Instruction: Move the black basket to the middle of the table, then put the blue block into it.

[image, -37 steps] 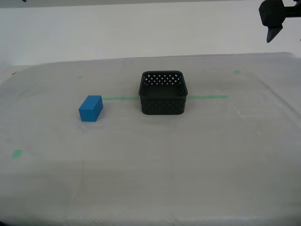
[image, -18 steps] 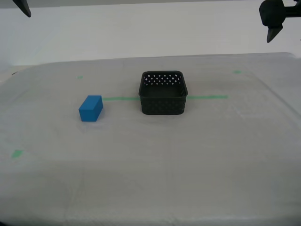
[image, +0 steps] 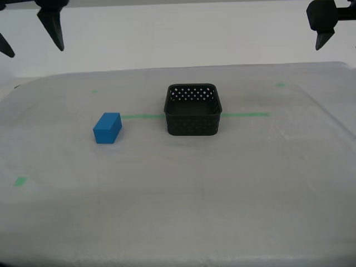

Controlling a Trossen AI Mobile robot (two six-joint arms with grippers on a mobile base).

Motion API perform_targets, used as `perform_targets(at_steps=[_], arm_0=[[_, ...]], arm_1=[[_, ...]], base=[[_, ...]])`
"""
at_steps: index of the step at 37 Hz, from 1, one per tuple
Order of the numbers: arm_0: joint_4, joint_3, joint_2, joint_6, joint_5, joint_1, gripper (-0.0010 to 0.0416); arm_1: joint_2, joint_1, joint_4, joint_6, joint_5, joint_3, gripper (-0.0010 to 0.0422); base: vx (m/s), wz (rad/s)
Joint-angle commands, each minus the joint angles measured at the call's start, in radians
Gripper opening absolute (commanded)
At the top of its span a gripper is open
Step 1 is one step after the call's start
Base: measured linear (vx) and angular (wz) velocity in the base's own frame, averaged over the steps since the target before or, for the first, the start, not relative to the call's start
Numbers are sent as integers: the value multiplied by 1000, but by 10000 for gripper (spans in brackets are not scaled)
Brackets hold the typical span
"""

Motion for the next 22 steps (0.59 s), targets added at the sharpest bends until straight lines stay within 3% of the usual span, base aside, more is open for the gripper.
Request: perform_targets(at_steps=[1, 9, 16, 22], arm_0=[[1, 1, -1, -2, -1, 1, 399], [1, 1, -1, -2, -1, 1, 399], [1, 1, -1, -2, -1, 1, 398], [1, 1, -1, -2, -1, 1, 399]], arm_1=[[50, -24, 3, -2, 2, 19, 401], [157, -67, 50, -1, 6, 55, 401], [248, -74, 119, 15, 49, 56, 401], [335, -75, 178, 51, 49, 56, 401]], base=[[0, 0], [0, 0], [0, 0], [0, 0]])
